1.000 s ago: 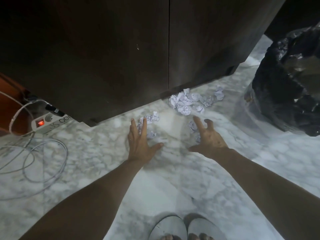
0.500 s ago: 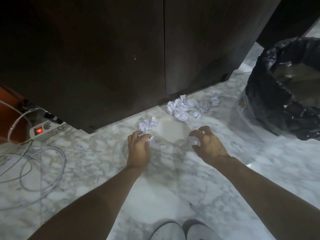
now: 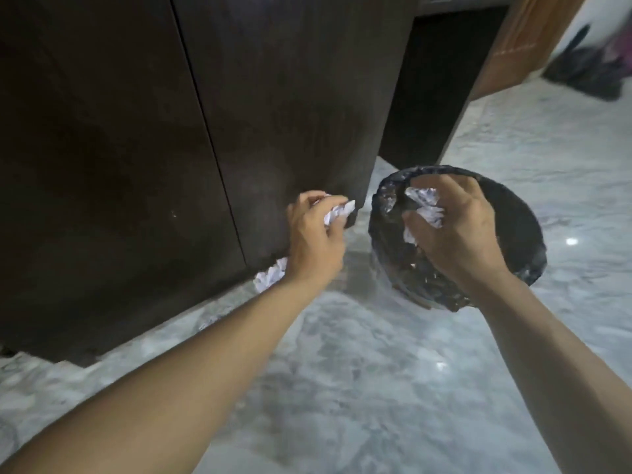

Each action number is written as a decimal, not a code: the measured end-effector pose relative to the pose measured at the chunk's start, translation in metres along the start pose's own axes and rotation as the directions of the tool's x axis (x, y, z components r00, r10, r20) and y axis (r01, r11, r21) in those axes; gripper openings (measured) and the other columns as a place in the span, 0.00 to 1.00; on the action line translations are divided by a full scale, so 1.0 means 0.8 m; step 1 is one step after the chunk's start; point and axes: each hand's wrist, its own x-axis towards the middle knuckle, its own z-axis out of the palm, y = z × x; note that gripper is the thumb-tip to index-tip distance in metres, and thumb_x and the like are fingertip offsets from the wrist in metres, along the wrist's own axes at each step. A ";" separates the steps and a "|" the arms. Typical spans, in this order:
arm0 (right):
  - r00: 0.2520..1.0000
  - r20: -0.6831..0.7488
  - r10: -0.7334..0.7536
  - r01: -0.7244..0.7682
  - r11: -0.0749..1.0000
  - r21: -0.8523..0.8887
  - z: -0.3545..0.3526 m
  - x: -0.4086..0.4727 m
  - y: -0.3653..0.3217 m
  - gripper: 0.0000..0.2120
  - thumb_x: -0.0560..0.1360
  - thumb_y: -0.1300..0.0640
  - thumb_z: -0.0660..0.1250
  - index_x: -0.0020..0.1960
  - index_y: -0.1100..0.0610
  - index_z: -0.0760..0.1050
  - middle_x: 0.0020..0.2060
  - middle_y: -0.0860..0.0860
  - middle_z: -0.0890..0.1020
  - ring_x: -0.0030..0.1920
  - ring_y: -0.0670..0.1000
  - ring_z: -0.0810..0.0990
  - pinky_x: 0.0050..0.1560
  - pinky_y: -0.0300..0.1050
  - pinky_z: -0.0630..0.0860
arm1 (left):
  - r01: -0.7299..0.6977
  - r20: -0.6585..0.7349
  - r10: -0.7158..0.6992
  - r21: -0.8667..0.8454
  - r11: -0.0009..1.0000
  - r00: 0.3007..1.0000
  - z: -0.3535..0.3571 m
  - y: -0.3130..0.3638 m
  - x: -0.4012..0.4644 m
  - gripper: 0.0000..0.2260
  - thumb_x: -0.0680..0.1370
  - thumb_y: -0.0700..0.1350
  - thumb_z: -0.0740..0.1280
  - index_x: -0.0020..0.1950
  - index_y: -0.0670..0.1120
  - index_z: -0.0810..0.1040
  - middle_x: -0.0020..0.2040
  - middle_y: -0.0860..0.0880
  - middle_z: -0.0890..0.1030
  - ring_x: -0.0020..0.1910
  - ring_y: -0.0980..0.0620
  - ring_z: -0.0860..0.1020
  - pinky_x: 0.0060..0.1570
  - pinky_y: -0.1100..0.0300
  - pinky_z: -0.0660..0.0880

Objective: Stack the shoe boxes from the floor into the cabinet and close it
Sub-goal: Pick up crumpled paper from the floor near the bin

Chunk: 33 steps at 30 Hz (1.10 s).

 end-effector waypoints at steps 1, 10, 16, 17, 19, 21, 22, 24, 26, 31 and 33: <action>0.999 -0.024 0.041 -0.041 0.999 -0.013 -0.010 0.006 0.009 0.18 0.73 0.56 0.71 0.62 0.48 0.77 0.62 0.53 0.73 0.59 0.52 0.74 0.53 0.38 0.67 | 0.009 0.015 -0.008 -0.027 1.000 1.000 0.015 0.019 0.010 0.09 0.75 0.37 0.69 0.52 0.45 0.84 0.53 0.44 0.77 0.53 0.44 0.75 0.57 0.51 0.71; 0.945 0.013 0.326 -0.325 0.945 -0.029 -0.036 0.009 0.076 0.25 0.77 0.63 0.60 0.73 0.51 0.66 0.67 0.57 0.74 0.65 0.58 0.73 0.63 0.47 0.68 | 0.682 0.706 -0.214 -0.489 0.544 0.676 0.101 0.099 0.033 0.32 0.72 0.59 0.70 0.72 0.48 0.71 0.71 0.51 0.72 0.70 0.54 0.68 0.71 0.57 0.59; 0.931 0.044 0.361 -0.362 0.932 0.005 -0.028 -0.001 0.076 0.21 0.77 0.60 0.61 0.70 0.51 0.69 0.61 0.55 0.78 0.59 0.57 0.77 0.58 0.50 0.75 | 0.535 0.440 -0.323 -0.548 0.642 0.838 0.087 0.072 0.033 0.12 0.73 0.58 0.65 0.48 0.54 0.84 0.53 0.52 0.81 0.55 0.54 0.77 0.66 0.51 0.69; 0.940 0.037 0.338 -0.339 0.940 0.031 -0.024 -0.002 0.071 0.20 0.77 0.58 0.63 0.68 0.51 0.71 0.59 0.54 0.79 0.56 0.54 0.79 0.56 0.47 0.75 | 0.495 0.341 -0.361 -0.542 0.679 0.868 0.078 0.064 0.034 0.10 0.70 0.59 0.66 0.39 0.56 0.84 0.47 0.51 0.82 0.53 0.49 0.79 0.63 0.48 0.73; 0.965 0.020 0.263 -0.264 0.962 0.065 -0.016 -0.004 0.060 0.17 0.76 0.57 0.66 0.65 0.53 0.74 0.55 0.52 0.81 0.53 0.51 0.80 0.54 0.44 0.76 | 0.452 0.185 -0.418 -0.493 0.743 0.889 0.064 0.042 0.035 0.09 0.67 0.59 0.66 0.32 0.56 0.81 0.40 0.49 0.82 0.48 0.44 0.81 0.55 0.47 0.76; 0.986 0.011 0.169 -0.169 0.983 0.069 -0.004 -0.006 0.045 0.15 0.75 0.57 0.68 0.62 0.55 0.76 0.53 0.53 0.83 0.52 0.51 0.82 0.55 0.47 0.78 | 0.457 0.098 -0.467 -0.453 0.765 0.879 0.049 0.015 0.026 0.08 0.69 0.53 0.67 0.35 0.51 0.80 0.36 0.51 0.81 0.41 0.51 0.80 0.48 0.54 0.77; 0.993 0.008 0.119 -0.119 0.991 0.068 0.004 -0.007 0.036 0.15 0.75 0.57 0.69 0.61 0.55 0.77 0.51 0.53 0.83 0.51 0.51 0.82 0.54 0.49 0.79 | 0.457 0.076 -0.474 -0.440 0.773 0.877 0.039 0.000 0.018 0.05 0.71 0.49 0.69 0.38 0.49 0.80 0.35 0.53 0.80 0.38 0.55 0.79 0.44 0.59 0.75; 1.000 0.014 0.022 -0.023 0.995 0.096 0.025 -0.010 0.020 0.15 0.73 0.58 0.70 0.60 0.56 0.79 0.50 0.52 0.83 0.50 0.50 0.82 0.53 0.50 0.80 | 0.477 0.037 -0.497 -0.346 0.808 0.867 0.021 -0.036 -0.001 0.03 0.75 0.40 0.68 0.45 0.42 0.81 0.37 0.51 0.80 0.37 0.56 0.78 0.41 0.66 0.73; 0.998 0.048 -0.043 0.037 0.992 0.124 0.048 -0.015 0.008 0.15 0.73 0.58 0.71 0.60 0.57 0.79 0.52 0.51 0.83 0.49 0.49 0.82 0.53 0.48 0.80 | 0.526 -0.004 -0.539 -0.210 0.824 0.842 0.005 -0.081 -0.022 0.05 0.74 0.37 0.68 0.48 0.42 0.81 0.41 0.47 0.82 0.42 0.50 0.79 0.46 0.60 0.75; 0.960 0.013 -0.279 0.279 0.958 -0.073 0.115 -0.028 0.006 0.13 0.71 0.62 0.69 0.55 0.61 0.79 0.55 0.56 0.81 0.62 0.59 0.76 0.66 0.57 0.71 | 0.558 -0.160 -0.536 0.173 0.812 0.829 -0.032 -0.168 -0.076 0.14 0.71 0.40 0.71 0.56 0.41 0.80 0.57 0.41 0.78 0.59 0.42 0.74 0.62 0.51 0.70; 0.934 0.002 -0.356 0.354 0.929 -0.105 0.141 -0.033 0.011 0.12 0.70 0.63 0.68 0.53 0.63 0.79 0.55 0.58 0.80 0.65 0.62 0.74 0.70 0.62 0.66 | 0.582 -0.226 -0.537 0.278 0.764 0.813 -0.046 -0.191 -0.092 0.20 0.70 0.43 0.73 0.60 0.40 0.78 0.61 0.39 0.75 0.63 0.39 0.70 0.64 0.48 0.67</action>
